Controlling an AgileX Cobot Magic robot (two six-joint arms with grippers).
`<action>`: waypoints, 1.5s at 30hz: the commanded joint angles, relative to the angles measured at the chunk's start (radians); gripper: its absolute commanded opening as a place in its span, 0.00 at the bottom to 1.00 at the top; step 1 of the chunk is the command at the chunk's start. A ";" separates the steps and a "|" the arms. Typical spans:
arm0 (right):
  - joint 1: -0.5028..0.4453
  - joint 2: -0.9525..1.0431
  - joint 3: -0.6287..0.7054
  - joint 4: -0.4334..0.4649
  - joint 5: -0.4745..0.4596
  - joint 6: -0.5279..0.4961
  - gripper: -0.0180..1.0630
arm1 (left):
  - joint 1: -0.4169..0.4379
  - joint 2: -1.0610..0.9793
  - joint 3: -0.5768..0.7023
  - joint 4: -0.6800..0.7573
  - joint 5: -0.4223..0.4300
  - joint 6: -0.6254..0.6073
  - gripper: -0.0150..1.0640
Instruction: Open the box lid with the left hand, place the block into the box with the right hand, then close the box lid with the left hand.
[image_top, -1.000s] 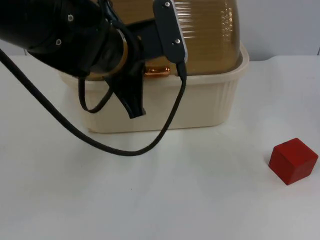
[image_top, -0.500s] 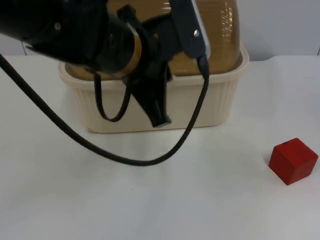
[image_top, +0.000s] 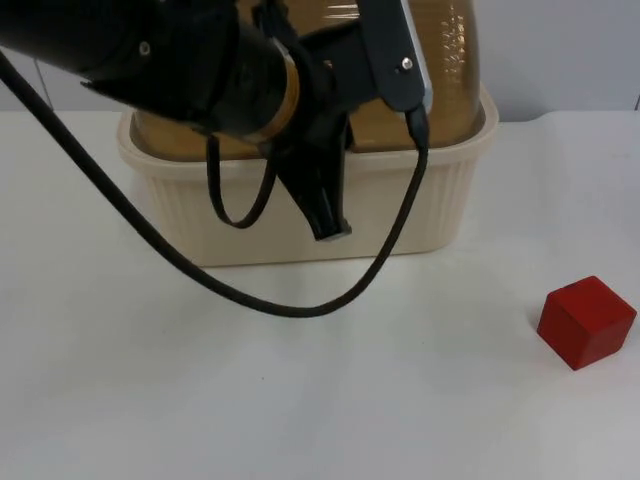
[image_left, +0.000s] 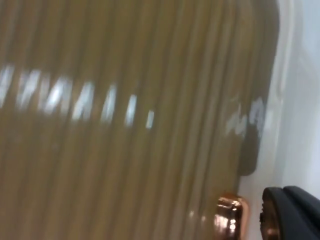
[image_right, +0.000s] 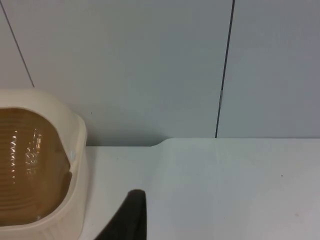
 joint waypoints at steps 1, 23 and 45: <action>0.003 -0.010 -0.007 0.000 0.002 0.003 0.98 | -0.002 0.005 -0.004 0.006 0.002 -0.003 0.01; 0.003 -0.012 -0.007 -0.003 0.002 0.003 0.98 | -0.007 0.035 -0.004 0.087 0.122 0.030 0.01; 0.003 -0.012 -0.007 -0.001 -0.003 0.003 0.98 | -0.007 0.039 -0.004 0.090 0.185 -0.025 0.01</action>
